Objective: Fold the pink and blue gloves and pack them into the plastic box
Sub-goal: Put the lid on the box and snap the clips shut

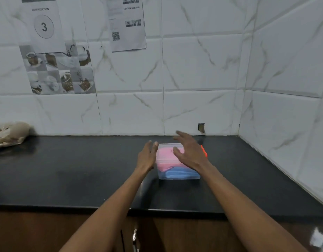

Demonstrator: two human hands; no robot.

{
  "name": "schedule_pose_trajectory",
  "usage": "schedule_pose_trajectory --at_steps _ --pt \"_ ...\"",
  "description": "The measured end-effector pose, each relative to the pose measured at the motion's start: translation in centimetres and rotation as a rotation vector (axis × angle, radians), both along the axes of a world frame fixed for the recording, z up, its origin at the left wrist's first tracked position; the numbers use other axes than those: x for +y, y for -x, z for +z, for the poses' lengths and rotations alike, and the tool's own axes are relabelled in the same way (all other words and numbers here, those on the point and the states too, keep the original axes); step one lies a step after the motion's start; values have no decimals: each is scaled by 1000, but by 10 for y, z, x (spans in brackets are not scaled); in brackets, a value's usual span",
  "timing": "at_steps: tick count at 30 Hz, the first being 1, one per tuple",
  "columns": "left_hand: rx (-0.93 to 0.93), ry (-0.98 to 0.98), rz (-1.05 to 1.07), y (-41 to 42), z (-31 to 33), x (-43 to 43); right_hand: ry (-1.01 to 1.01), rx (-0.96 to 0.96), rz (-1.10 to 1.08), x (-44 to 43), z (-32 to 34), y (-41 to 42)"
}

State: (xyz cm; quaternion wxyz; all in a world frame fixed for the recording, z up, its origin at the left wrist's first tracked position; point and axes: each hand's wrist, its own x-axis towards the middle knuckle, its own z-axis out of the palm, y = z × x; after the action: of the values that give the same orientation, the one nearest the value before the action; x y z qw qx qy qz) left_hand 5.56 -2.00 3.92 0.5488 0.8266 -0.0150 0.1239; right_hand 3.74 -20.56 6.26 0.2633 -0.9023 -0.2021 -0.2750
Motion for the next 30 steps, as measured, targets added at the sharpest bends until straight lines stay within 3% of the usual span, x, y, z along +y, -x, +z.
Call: schedule_pose_trajectory --at_steps 3,6,9,16,30 --pt "-144 -182 -143 9 -13 7 -170 -67 -163 -40 -9 12" --pt "-175 -240 -214 16 -27 8 -288 142 -197 -67 -24 29" --pt "-172 -216 -187 14 -39 5 -292 308 -138 -69 -41 33" --pt "-184 -109 -177 -13 -43 8 -353 269 -185 -49 -43 13" --pt "-230 -122 -144 -177 -38 -3 -436 321 -162 -54 -25 -150"
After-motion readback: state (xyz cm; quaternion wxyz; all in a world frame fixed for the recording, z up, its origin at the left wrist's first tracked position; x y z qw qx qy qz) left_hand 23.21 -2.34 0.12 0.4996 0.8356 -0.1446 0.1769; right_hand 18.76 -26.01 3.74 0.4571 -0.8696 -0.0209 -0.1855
